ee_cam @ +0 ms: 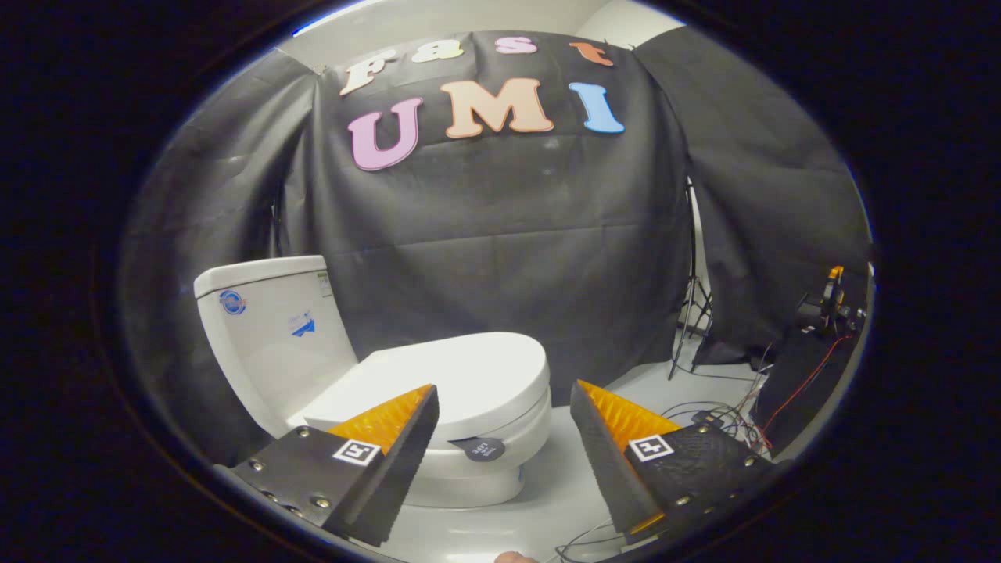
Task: Open the toilet lid.
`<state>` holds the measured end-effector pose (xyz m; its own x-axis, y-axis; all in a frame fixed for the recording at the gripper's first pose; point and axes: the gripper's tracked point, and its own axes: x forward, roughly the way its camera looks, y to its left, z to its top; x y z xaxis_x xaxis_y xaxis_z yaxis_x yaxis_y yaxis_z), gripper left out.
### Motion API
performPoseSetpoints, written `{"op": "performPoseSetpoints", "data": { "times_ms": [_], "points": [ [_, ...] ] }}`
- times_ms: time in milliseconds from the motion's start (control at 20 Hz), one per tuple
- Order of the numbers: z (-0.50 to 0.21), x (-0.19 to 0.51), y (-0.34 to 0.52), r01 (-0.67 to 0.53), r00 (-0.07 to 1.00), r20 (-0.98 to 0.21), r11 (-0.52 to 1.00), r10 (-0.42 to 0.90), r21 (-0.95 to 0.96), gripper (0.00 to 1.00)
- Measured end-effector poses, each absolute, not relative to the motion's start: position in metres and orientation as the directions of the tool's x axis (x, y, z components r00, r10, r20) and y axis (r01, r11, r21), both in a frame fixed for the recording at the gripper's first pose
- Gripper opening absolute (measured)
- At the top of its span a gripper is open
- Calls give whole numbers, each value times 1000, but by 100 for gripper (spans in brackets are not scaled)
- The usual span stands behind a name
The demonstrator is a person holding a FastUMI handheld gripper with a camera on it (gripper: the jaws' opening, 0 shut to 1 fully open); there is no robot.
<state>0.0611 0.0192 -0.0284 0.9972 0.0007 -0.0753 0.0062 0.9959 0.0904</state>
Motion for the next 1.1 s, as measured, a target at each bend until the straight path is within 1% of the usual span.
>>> {"op": "performPoseSetpoints", "data": {
  "times_ms": [200,400,700,1100],
  "points": [
    [-42,84,31,-12,994,-104,997,20,78,100],
    [-69,104,46,-39,982,-180,994,57,102,100],
    [-105,122,49,-3,956,-288,987,51,162,100],
    [-136,126,55,19,919,-389,980,61,200,100]
  ]
}}
